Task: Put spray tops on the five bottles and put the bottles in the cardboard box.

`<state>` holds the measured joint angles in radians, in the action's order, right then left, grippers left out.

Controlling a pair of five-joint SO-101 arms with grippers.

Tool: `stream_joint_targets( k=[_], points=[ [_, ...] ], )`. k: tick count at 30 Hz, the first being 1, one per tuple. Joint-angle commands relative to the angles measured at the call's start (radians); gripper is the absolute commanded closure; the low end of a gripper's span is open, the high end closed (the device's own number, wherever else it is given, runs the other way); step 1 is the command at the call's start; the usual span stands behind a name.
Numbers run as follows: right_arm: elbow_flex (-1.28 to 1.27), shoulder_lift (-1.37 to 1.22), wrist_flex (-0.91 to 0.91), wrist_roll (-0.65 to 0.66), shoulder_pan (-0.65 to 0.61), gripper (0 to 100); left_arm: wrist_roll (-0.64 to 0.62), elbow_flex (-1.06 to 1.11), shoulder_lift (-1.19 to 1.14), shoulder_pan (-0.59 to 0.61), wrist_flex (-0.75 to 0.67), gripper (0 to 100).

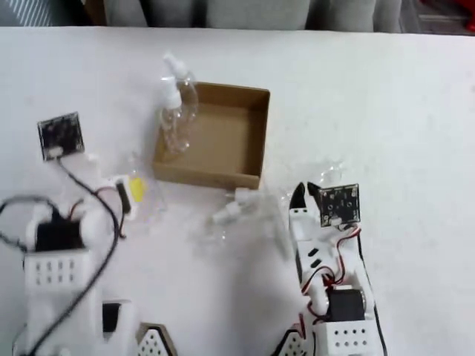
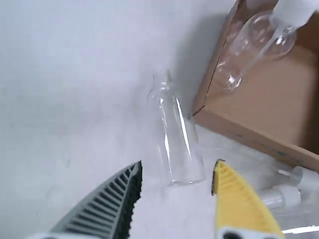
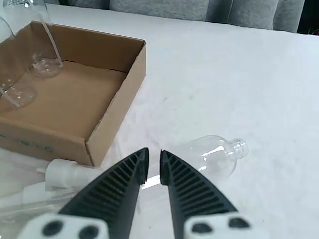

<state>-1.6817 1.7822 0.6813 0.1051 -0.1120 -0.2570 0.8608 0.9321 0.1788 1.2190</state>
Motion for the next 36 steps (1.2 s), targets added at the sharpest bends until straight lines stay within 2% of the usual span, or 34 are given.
stream_joint_targets(
  k=[1,7,16,21,26,34,36],
  points=[
    [-0.009,0.012,0.024,0.002,0.015,97.8,-0.084,-0.169,-0.328,0.01,0.008,75],
    [-0.009,0.013,0.03,0.002,0.015,97.8,-0.17,-0.361,-0.682,0.007,0.002,71],
    [-0.009,0.013,0.03,0.002,0.015,97.8,-0.19,-0.566,-1.078,0.016,0.006,66],
    [-0.009,0.013,0.03,0.002,0.015,97.8,-0.178,-0.58,-1.122,0.051,0.006,67],
    [-0.009,0.013,0.027,0.002,0.013,97.8,-0.084,-0.563,-1.13,0.054,0.008,67],
    [-0.009,0.013,0.027,0.002,0.013,97.8,-0.072,-0.436,-1.121,0.054,0.0,67],
    [-0.009,0.013,0.027,0.002,0.013,97.8,-0.034,-0.407,-1.121,0.051,-0.002,67]
  ],
)
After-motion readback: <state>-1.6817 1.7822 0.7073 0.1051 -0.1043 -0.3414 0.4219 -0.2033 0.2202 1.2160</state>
